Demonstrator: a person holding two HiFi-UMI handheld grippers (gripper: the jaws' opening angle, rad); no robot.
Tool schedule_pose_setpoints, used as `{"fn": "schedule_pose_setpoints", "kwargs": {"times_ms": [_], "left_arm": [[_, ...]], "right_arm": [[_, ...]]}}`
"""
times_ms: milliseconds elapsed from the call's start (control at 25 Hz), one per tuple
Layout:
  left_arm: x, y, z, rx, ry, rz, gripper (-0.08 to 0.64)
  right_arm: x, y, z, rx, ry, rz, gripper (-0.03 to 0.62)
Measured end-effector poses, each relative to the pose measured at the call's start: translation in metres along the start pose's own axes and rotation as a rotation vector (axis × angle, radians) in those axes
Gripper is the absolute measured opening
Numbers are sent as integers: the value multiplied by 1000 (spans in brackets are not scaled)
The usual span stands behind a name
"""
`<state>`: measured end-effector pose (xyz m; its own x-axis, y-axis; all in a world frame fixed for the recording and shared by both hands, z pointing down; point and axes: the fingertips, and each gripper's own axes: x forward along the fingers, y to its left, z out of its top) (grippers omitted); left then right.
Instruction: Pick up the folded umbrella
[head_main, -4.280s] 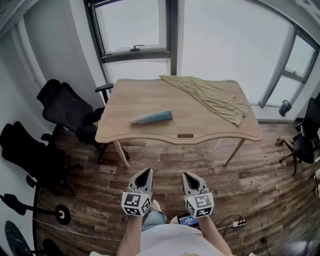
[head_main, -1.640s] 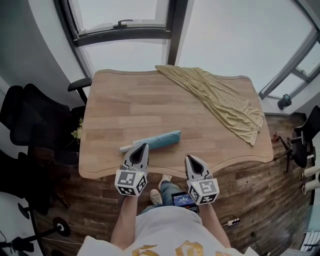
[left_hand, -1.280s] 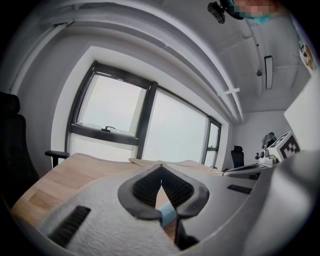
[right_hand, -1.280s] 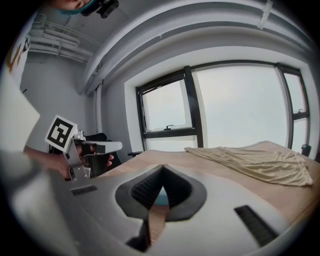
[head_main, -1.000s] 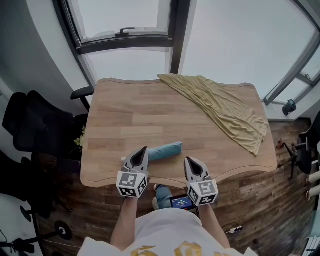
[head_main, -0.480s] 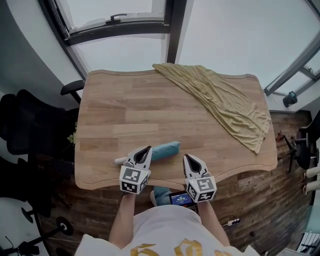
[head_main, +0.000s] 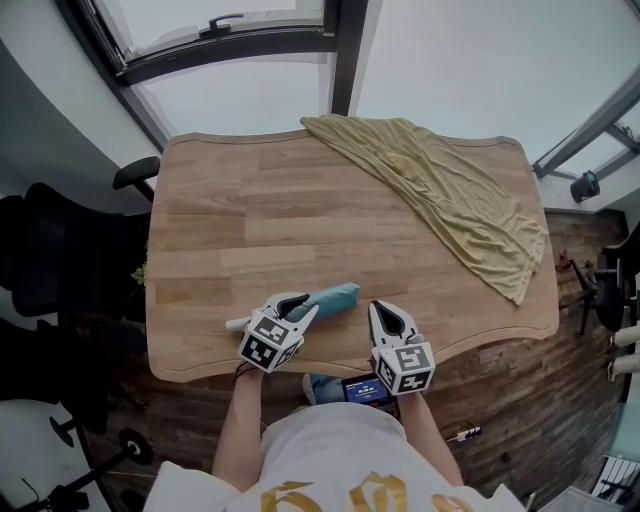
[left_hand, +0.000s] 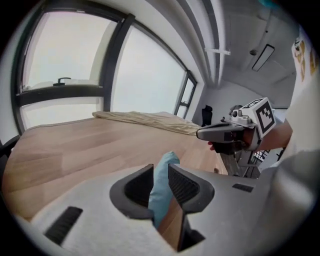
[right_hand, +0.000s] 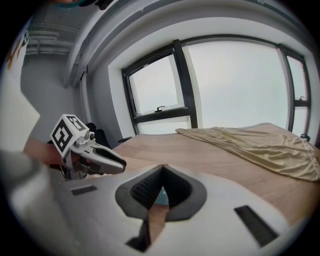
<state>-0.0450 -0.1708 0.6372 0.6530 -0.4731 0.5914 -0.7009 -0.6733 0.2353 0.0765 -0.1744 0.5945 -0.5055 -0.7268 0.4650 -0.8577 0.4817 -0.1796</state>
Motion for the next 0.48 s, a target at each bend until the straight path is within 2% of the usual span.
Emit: {"fn": "schedule_pose_setpoints", "kwargs": {"times_ms": [120,200,240,360,480], "left_arm": [[8,0,-13,63,98,-54,101],[12,4,-25,105,151,-65,139],[13,5,-30,119,178,-74,164],[19,6,-42,147,252,-131,180],[24,2,-52,165,306,-173,243]], "right_arm": [[1,-3,-5,12,13,-2,9],[1,-3,-11,20,26,-3,9],[1,-4,-15,24,33,-4,9],[5,-5,-19,30,45,-8,9],[9,-4,-20,38,49,-7,9]]}}
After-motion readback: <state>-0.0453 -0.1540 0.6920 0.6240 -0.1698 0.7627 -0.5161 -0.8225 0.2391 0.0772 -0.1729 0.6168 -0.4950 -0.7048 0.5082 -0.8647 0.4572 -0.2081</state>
